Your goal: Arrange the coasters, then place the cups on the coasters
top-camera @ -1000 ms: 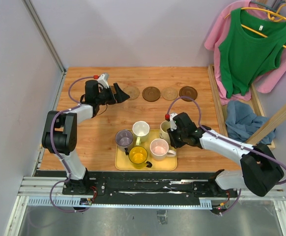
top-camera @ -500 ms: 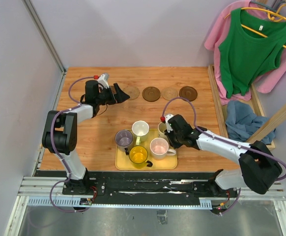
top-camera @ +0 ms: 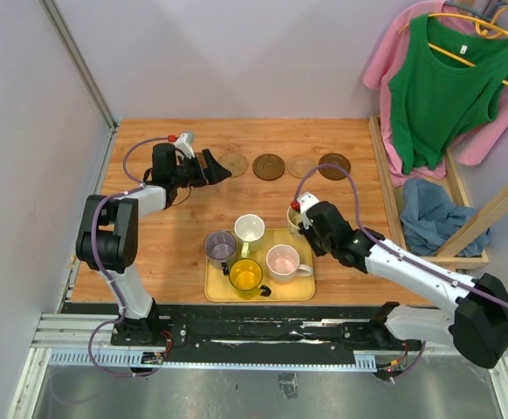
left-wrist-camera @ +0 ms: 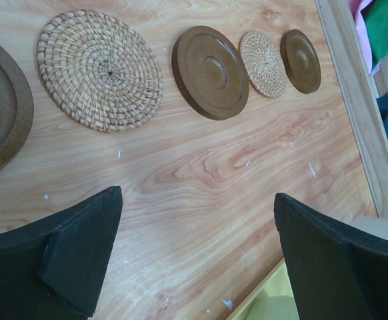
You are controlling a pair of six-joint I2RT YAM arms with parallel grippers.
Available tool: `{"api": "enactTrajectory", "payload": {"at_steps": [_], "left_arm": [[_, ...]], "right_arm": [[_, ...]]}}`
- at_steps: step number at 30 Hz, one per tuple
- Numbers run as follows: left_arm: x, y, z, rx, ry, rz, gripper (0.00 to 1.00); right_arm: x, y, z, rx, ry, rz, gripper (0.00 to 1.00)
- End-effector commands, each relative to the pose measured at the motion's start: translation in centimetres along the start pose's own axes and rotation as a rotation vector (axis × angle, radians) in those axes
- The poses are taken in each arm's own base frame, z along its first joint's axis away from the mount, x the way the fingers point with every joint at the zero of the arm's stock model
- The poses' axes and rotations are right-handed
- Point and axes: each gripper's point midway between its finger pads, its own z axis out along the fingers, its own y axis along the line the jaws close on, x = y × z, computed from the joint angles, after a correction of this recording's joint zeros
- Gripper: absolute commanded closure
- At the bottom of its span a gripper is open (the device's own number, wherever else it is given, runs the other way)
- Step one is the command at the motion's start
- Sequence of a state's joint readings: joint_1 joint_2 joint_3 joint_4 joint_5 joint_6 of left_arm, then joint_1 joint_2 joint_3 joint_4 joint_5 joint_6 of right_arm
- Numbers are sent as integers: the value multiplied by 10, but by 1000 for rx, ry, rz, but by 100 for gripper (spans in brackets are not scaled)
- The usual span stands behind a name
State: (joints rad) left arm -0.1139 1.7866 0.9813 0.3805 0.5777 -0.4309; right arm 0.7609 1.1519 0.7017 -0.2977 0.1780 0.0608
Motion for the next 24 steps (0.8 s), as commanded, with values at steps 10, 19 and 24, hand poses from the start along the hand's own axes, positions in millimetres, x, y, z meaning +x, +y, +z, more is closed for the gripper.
{"api": "enactTrajectory", "payload": {"at_steps": [10,19,24], "left_arm": [[-4,-8,5,52,-2,31,0],[-8,-5,3,23,-20,52,0],[-6,-1,5,12,-11,51,0]], "right_arm": [[-98,-134,39,306,-233,92,99],[-112,-217,86,391,-193,162,99],[-113,-250,103,390,-195,227,99]]}}
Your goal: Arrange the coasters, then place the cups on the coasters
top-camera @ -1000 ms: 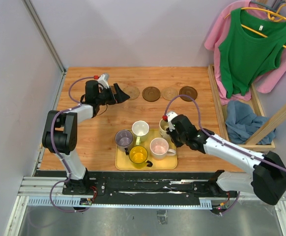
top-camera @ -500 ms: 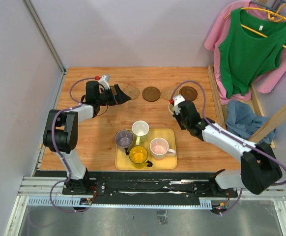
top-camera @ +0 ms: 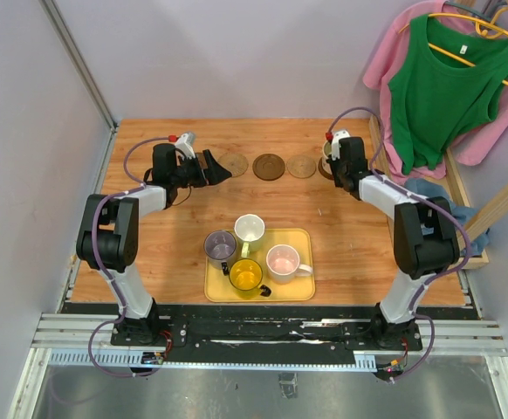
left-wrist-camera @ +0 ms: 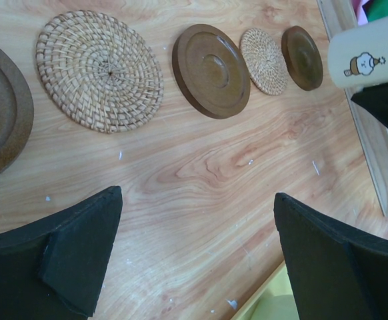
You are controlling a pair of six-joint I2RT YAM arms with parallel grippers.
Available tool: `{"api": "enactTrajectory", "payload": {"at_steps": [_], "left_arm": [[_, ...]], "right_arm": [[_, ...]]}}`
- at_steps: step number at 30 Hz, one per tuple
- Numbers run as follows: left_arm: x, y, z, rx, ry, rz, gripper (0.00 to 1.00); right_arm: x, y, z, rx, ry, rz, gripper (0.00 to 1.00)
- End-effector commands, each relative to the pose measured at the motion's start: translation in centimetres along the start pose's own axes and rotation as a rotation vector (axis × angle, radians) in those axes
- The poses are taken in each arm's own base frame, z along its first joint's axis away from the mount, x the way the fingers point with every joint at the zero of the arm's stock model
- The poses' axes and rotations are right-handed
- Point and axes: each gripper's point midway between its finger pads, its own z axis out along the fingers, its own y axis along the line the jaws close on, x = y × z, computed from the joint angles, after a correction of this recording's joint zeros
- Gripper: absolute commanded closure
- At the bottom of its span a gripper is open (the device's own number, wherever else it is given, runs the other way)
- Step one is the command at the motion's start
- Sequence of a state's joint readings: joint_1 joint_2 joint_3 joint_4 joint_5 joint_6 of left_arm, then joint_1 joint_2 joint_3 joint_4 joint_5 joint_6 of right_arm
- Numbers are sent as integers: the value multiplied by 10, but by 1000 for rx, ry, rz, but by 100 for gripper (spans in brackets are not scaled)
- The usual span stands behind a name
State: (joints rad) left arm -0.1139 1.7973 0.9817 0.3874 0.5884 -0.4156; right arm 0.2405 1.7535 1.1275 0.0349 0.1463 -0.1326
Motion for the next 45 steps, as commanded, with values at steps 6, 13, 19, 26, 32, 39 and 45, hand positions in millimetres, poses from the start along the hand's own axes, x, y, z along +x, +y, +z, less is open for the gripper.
{"api": "enactTrajectory", "payload": {"at_steps": [6,13,19,26,32,39,45], "left_arm": [[-6,3,8,-3,-5,30,0],[-3,7,11,-8,6,25,0],[-2,8,11,-12,11,22,0],[0,8,12,-11,16,16,0],[-1,8,12,-11,16,17,0],[-1,8,12,-11,17,12,0],[-2,8,12,-12,16,11,0]], "right_arm": [[-52,-41,32,4,-140,104,99],[-53,-36,56,-27,-129,106,99],[-43,-33,70,-26,-99,100,99],[-36,-33,72,-28,-67,106,99],[-29,-30,69,-37,-31,120,99],[-24,-29,63,-39,-17,129,99],[-15,-26,61,-45,6,132,99]]}}
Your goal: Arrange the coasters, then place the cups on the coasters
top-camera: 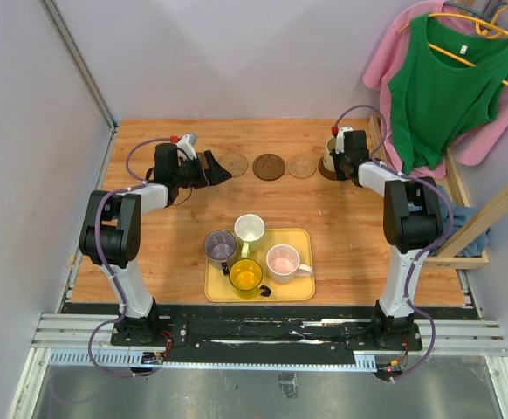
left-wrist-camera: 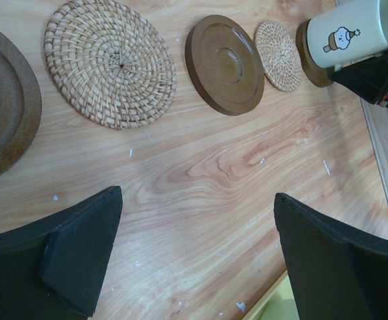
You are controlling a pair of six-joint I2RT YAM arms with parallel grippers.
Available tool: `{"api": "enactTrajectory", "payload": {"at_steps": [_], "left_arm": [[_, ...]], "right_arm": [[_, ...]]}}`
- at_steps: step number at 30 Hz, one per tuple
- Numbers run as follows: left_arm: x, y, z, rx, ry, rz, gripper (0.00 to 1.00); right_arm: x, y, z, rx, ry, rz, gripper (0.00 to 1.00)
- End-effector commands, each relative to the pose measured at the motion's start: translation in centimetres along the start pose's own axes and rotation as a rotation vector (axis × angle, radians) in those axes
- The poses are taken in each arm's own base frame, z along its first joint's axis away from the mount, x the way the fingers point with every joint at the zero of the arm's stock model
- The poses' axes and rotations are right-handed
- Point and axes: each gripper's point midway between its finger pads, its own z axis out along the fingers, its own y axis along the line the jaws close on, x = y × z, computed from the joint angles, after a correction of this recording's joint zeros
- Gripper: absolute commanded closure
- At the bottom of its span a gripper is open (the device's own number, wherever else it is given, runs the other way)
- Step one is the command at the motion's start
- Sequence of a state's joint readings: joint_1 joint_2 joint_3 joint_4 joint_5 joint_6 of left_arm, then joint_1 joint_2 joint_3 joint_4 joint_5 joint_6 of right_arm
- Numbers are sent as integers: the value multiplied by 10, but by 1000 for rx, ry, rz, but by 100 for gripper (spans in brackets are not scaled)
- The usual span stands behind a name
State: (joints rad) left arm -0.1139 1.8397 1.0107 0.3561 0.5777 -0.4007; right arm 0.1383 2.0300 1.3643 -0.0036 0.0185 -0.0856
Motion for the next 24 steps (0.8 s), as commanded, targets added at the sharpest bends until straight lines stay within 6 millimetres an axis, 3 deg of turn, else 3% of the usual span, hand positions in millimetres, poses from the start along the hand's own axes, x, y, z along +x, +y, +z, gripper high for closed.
{"api": "enactTrajectory", "payload": {"at_steps": [1,14,16,19,21,24], "left_arm": [[-9,-4,4,14,-13,21,0],[-9,-6,4,20,-15,16,0],[-9,-6,4,20,-15,15,0],[-10,-6,4,21,-16,16,0],[-10,-6,3,20,-17,16,0],[-9,-6,3,20,-15,16,0]], "right_arm": [[-23,-8,-12,13,-68,28,99],[-27,-8,-29,11,-84,52,98],[-26,-6,-27,5,-77,52,90],[-23,-4,-22,-3,-64,54,68],[-23,-3,-21,-5,-61,56,58],[-25,-3,-20,-9,-63,57,54]]}}
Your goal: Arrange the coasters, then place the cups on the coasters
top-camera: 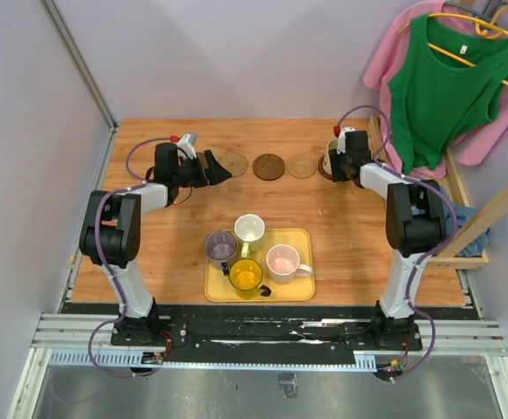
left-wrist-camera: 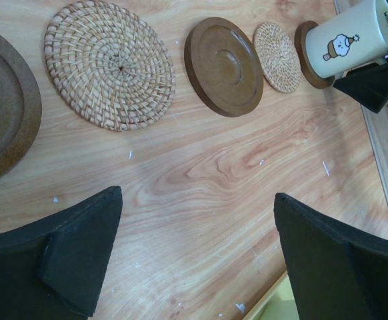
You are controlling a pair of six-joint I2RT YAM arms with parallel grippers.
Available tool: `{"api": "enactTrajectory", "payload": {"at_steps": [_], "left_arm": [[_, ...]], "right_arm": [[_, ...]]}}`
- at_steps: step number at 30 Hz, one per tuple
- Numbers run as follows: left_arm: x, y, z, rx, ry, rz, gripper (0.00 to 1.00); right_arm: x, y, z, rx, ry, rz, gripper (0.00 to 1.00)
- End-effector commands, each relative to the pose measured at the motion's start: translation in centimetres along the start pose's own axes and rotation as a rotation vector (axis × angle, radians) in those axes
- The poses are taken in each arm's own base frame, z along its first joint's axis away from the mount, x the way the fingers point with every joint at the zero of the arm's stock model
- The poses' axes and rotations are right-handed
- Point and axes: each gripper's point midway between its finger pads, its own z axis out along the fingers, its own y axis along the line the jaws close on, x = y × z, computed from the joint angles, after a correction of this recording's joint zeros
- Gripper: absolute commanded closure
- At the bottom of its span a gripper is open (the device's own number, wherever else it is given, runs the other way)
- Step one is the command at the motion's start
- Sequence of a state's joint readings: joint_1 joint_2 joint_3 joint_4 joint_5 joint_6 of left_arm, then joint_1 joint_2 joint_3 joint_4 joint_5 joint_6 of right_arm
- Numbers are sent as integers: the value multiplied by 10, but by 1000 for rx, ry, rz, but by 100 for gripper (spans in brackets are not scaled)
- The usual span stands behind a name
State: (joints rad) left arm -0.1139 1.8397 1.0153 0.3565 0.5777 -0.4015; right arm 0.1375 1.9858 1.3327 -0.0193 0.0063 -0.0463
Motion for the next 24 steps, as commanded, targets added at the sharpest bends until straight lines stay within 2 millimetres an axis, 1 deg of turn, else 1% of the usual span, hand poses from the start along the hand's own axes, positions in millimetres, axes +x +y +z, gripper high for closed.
{"api": "enactTrajectory", "payload": {"at_steps": [1,13,15,20,24], "left_arm": [[-7,-5,3,17,-11,12,0],[-8,-6,2,18,-13,15,0],[-8,-6,2,18,-14,17,0],[-12,-9,-2,13,-20,30,0],[-20,-10,-9,-17,-37,63,0]], "right_arm": [[-27,-5,-8,1,-67,17,54],[-28,0,-18,0,-71,13,51],[-29,1,-23,2,-75,10,48],[-28,5,-43,20,-91,10,40],[-28,7,-68,41,-118,14,37]]}}
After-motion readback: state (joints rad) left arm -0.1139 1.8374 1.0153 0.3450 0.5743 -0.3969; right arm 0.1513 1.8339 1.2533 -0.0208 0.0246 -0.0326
